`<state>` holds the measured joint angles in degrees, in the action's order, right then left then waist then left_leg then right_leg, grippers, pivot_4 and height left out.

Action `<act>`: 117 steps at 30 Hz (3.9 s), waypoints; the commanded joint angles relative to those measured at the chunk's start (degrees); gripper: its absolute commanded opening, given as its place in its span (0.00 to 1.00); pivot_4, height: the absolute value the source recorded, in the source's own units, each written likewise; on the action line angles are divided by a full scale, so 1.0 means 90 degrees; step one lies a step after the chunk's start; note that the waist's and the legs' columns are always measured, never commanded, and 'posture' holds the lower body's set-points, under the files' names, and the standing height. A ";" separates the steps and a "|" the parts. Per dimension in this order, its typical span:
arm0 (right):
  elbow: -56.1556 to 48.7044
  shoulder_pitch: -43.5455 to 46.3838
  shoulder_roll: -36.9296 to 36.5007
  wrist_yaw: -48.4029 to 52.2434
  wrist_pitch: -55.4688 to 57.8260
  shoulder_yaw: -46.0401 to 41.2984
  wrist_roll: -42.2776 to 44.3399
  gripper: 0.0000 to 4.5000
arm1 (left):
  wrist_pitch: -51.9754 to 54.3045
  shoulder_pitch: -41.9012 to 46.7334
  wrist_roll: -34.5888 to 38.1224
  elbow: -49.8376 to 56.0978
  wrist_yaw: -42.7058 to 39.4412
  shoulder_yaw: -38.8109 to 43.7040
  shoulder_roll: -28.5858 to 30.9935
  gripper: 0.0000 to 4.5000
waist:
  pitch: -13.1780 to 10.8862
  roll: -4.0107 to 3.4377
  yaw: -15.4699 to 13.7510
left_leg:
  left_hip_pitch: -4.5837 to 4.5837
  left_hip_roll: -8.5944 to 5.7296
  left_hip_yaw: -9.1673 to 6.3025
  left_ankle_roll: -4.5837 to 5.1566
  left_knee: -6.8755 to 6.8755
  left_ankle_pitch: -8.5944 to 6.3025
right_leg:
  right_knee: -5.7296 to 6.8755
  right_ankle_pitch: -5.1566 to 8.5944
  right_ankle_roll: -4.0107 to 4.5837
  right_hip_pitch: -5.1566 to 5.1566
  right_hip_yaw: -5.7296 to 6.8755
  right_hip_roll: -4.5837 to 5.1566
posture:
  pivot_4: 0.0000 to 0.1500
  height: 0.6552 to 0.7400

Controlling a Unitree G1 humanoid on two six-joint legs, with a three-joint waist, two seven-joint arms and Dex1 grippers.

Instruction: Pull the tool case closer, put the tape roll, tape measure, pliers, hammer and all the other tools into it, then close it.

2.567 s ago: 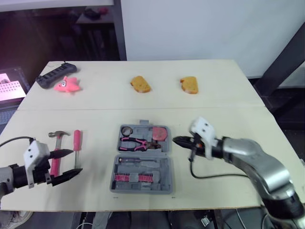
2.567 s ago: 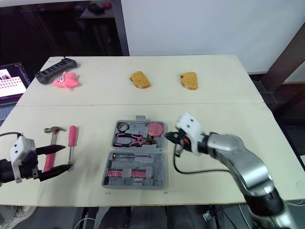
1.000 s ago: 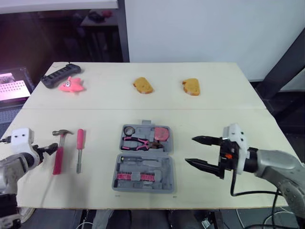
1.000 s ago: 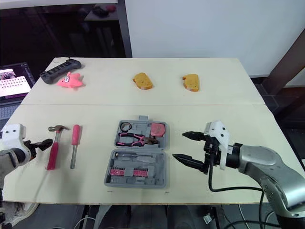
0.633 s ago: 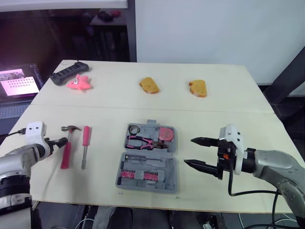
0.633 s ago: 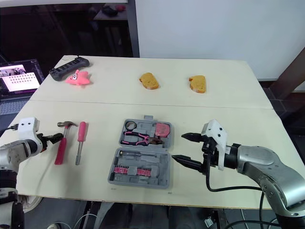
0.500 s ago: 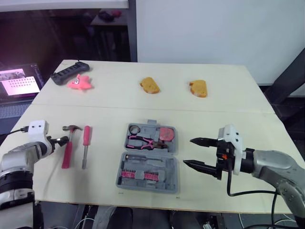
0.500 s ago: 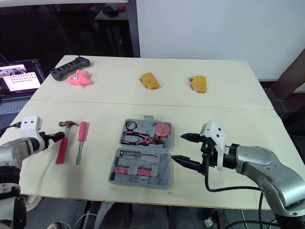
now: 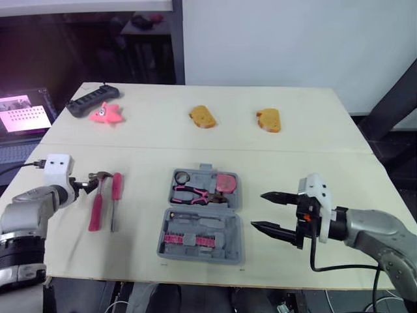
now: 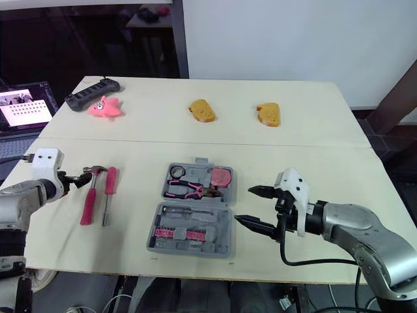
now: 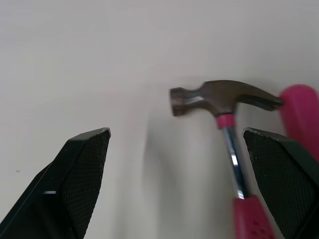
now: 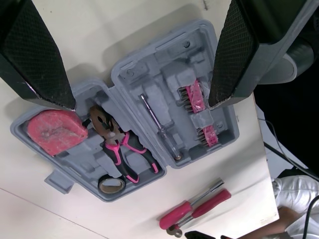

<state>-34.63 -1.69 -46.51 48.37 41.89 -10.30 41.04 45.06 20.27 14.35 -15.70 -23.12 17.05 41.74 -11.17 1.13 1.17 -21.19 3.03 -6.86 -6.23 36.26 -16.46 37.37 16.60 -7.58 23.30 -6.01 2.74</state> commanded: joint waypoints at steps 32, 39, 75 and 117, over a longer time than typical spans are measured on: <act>-0.0410 -0.0244 -0.0070 -0.0557 0.0097 -0.0133 0.0039 1.00 | -0.0737 0.0869 -0.0440 -0.1940 -0.0561 -0.0673 -0.0322 0.01 | 0.0027 -0.0046 -0.0023 | 0.0011 -0.0002 -0.0001 -0.0001 0.0001 0.0001 | 0.0006 0.0000 0.0000 -0.0010 0.0000 0.0000 | 1.00 1.00; -0.0482 -0.0290 -0.0037 -0.0624 0.0145 -0.0189 0.0132 1.00 | -0.0653 0.0663 -0.0364 -0.0908 -0.0928 -0.0361 0.0623 0.01 | 0.0018 -0.0026 0.0101 | 0.0005 0.0002 -0.0004 -0.0001 -0.0004 0.0001 | 0.0007 0.0000 0.0001 0.0000 0.0001 -0.0006 | 1.00 1.00; -0.0184 -0.0067 -0.0567 -0.0243 0.0125 0.0462 -0.0427 1.00 | 0.1736 0.2920 -0.1156 0.4757 -0.4383 -0.6392 0.0018 0.01 | -0.0009 0.0002 0.0132 | -0.0025 -0.0004 -0.0012 0.0010 0.0034 -0.0003 | 0.0003 0.0001 -0.0001 -0.0001 -0.0003 -0.0009 | 1.00 1.00; -0.0428 0.0125 -0.0663 -0.0208 0.0591 0.0293 -0.0208 1.00 | 0.1321 0.2656 -0.1502 0.3644 -0.3351 -0.7656 -0.1186 0.01 | -0.0006 -0.0004 -0.0045 | -0.0025 -0.0008 -0.0013 0.0052 0.0095 -0.0027 | 0.0010 0.0001 -0.0002 -0.0025 -0.0004 -0.0009 | 1.00 1.00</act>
<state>-36.39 -0.41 -52.49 46.71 47.45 -5.91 38.45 56.92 44.53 1.87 17.74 -53.45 -51.63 30.89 -11.22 1.09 0.76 -21.41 2.96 -6.98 -5.76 37.12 -16.70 37.47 16.60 -7.59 23.07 -6.04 2.66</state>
